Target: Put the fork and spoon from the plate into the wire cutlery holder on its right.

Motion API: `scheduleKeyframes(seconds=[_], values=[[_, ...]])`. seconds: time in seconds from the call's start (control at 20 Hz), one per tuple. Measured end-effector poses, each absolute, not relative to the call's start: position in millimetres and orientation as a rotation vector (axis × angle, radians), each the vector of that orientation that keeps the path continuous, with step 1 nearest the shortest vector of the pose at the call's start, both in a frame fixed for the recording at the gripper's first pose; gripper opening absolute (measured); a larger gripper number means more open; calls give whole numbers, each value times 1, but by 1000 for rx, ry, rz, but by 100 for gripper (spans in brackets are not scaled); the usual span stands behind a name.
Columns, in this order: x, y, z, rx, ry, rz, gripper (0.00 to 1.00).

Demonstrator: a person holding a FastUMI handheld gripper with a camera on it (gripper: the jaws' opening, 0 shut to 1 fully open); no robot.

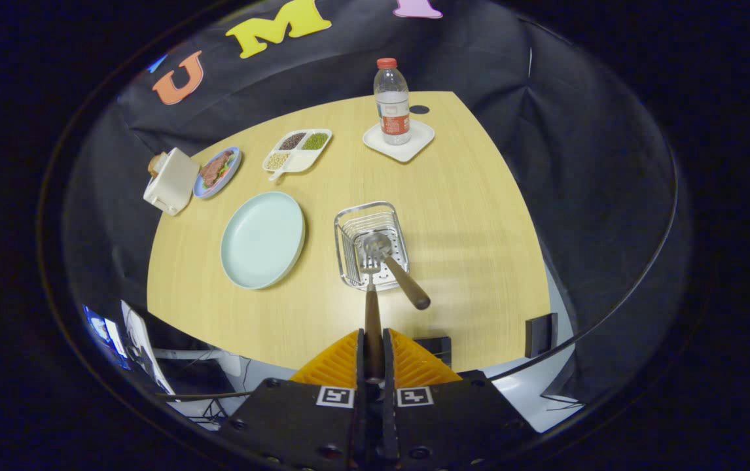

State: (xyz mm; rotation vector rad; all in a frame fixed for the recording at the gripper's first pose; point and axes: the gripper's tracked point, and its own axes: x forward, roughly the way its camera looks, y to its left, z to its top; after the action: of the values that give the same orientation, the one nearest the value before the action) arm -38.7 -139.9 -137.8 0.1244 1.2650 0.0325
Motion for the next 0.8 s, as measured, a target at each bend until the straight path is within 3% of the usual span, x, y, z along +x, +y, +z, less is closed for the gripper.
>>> scheduleKeyframes(seconds=[0.15,0.2,0.5,0.8], values=[[-37,-137,-133,135,1258,39,10],[-36,-133,-131,141,1249,56,15],[-18,-131,-115,133,1133,36,96],[3,-123,-87,83,948,16,97]])
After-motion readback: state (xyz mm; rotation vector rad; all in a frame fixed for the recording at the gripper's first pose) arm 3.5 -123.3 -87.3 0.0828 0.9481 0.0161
